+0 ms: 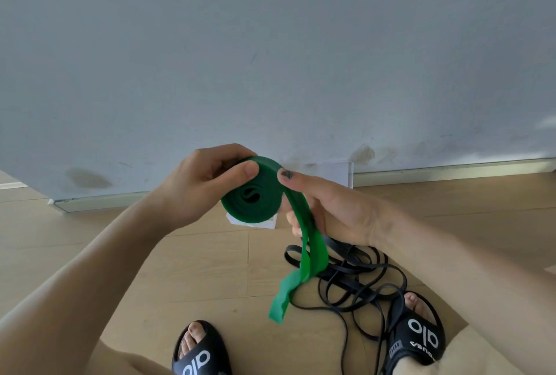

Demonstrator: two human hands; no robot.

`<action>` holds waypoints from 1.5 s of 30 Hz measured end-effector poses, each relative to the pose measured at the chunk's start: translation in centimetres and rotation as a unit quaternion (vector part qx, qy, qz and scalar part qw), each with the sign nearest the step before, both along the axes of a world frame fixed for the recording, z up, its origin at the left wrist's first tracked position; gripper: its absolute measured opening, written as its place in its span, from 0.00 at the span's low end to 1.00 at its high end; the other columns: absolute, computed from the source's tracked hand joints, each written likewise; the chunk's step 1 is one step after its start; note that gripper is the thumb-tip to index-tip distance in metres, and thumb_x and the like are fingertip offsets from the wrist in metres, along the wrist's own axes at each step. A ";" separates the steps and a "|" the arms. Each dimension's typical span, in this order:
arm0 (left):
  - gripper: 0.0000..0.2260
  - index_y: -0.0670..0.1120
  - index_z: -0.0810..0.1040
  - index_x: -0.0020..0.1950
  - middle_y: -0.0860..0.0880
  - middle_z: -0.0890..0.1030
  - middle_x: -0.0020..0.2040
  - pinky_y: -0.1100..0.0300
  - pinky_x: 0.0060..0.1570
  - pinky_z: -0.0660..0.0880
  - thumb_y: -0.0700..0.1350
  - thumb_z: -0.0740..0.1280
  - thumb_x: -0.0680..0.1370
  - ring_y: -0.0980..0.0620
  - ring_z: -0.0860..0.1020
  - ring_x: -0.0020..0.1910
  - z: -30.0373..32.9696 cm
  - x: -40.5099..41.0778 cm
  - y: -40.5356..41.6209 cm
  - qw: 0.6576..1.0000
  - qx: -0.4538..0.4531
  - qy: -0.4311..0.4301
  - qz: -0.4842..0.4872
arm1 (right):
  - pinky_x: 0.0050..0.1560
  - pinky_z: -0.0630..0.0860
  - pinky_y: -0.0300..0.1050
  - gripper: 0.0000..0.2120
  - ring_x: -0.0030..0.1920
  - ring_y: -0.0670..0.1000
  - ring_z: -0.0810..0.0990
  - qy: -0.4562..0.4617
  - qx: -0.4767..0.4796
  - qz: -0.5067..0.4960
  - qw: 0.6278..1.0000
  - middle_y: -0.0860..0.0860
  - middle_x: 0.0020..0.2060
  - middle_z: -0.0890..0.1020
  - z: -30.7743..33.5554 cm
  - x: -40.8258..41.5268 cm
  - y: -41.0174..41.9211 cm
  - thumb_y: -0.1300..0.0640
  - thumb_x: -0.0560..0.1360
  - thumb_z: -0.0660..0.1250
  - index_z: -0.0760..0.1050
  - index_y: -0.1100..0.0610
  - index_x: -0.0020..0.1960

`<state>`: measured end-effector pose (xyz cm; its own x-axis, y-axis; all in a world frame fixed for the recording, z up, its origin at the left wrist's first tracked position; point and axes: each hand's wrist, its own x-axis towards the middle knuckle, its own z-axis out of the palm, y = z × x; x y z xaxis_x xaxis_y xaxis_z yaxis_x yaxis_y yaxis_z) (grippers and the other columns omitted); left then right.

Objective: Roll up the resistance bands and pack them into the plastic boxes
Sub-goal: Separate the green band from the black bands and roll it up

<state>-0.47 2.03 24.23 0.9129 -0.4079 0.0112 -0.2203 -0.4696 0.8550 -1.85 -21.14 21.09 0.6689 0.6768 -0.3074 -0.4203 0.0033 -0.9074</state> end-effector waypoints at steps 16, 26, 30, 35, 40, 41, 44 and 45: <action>0.14 0.57 0.81 0.50 0.56 0.82 0.39 0.51 0.40 0.77 0.62 0.74 0.70 0.53 0.79 0.39 -0.7 -0.9 -2.2 0.967 0.193 -0.068 -0.151 | 0.35 0.75 0.33 0.05 0.35 0.41 0.80 0.049 -0.053 0.101 0.992 0.44 0.37 0.83 -0.7 0.5 0.2 0.51 0.78 0.70 0.81 0.52 0.51; 0.16 0.56 0.79 0.47 0.56 0.79 0.35 0.65 0.33 0.70 0.67 0.64 0.75 0.55 0.77 0.35 -1.3 -0.3 -1.5 0.955 0.235 -0.111 -0.141 | 0.41 0.79 0.41 0.29 0.39 0.45 0.82 -0.069 -0.220 0.082 0.970 0.52 0.45 0.85 -0.2 0.8 -0.6 0.38 0.75 0.72 0.72 0.53 0.68; 0.10 0.55 0.82 0.49 0.55 0.81 0.37 0.61 0.37 0.77 0.60 0.71 0.77 0.54 0.80 0.37 -0.6 0.7 0.1 0.983 0.156 -0.050 -0.079 | 0.47 0.80 0.55 0.20 0.38 0.57 0.84 -0.199 -0.231 0.026 0.952 0.57 0.36 0.84 -0.1 1.1 -1.3 0.42 0.77 0.72 0.78 0.55 0.60; 0.09 0.48 0.83 0.50 0.49 0.82 0.39 0.63 0.38 0.76 0.52 0.71 0.76 0.53 0.81 0.38 -0.3 0.7 0.1 0.997 0.053 0.001 -0.048 | 0.33 0.71 0.42 0.19 0.29 0.49 0.73 -0.159 -0.139 -0.030 0.977 0.52 0.32 0.76 -0.4 1.7 -1.5 0.51 0.75 0.77 0.78 0.64 0.55; 0.11 0.48 0.83 0.51 0.51 0.83 0.40 0.65 0.39 0.76 0.55 0.72 0.77 0.54 0.82 0.39 -0.5 0.8 0.3 0.999 0.022 -0.003 -0.025 | 0.31 0.66 0.40 0.25 0.27 0.46 0.68 -0.065 -0.060 -0.017 0.996 0.53 0.42 0.80 -0.9 1.4 -0.4 0.35 0.74 0.72 0.76 0.58 0.52; 0.12 0.49 0.83 0.51 0.50 0.83 0.40 0.64 0.40 0.77 0.57 0.73 0.78 0.53 0.82 0.40 -0.6 0.8 0.3 0.999 0.019 -0.004 -0.026 | 0.32 0.66 0.41 0.26 0.27 0.46 0.68 -0.053 -0.055 -0.013 0.997 0.55 0.48 0.82 -0.9 1.4 -0.2 0.32 0.76 0.67 0.77 0.56 0.55; 0.15 0.49 0.83 0.52 0.49 0.84 0.42 0.63 0.41 0.77 0.59 0.69 0.75 0.52 0.82 0.42 -0.7 0.6 0.3 1.000 0.004 -0.003 -0.030 | 0.35 0.66 0.43 0.28 0.27 0.46 0.68 -0.013 -0.065 0.005 0.998 0.58 0.60 0.84 -0.8 1.5 0.0 0.32 0.79 0.61 0.78 0.53 0.64; 0.16 0.49 0.83 0.53 0.49 0.84 0.42 0.63 0.42 0.77 0.59 0.69 0.75 0.51 0.82 0.42 -0.7 0.6 0.2 1.000 -0.003 0.000 -0.031 | 0.35 0.67 0.43 0.27 0.26 0.46 0.68 0.002 -0.058 0.016 0.998 0.58 0.61 0.84 -0.8 1.5 0.0 0.33 0.78 0.62 0.78 0.52 0.64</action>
